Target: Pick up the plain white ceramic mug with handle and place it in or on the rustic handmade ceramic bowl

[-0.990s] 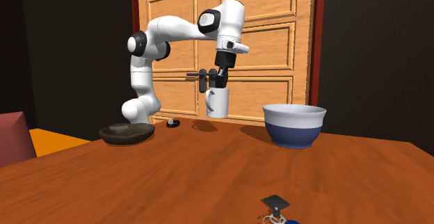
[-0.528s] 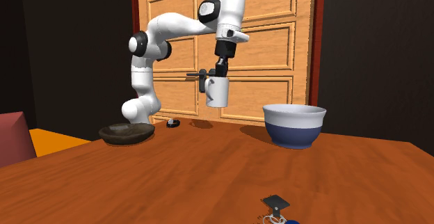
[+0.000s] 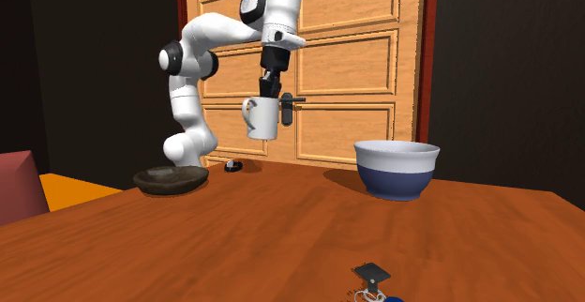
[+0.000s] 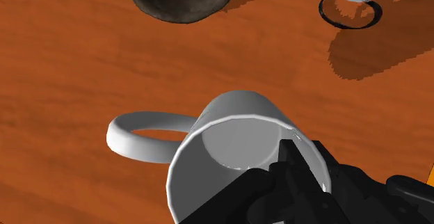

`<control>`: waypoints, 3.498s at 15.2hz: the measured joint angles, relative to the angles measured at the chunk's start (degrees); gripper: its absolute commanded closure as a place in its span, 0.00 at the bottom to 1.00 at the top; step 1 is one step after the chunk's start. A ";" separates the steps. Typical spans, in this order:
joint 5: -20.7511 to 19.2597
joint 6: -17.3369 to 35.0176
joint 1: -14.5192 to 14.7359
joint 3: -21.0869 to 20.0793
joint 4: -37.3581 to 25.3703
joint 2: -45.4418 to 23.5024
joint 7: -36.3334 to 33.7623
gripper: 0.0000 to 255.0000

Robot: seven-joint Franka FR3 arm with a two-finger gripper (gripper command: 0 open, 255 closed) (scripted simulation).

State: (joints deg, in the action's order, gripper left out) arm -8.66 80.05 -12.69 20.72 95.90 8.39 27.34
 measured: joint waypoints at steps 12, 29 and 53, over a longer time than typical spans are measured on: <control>-8.26 -1.24 -5.52 5.57 10.18 14.25 10.50 1.00; -14.46 4.35 -9.49 10.58 21.64 22.43 16.10 1.00; -14.54 6.30 -9.49 10.53 24.03 22.80 15.13 0.00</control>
State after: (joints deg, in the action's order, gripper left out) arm -23.20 86.34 -22.17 31.25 119.93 31.19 42.47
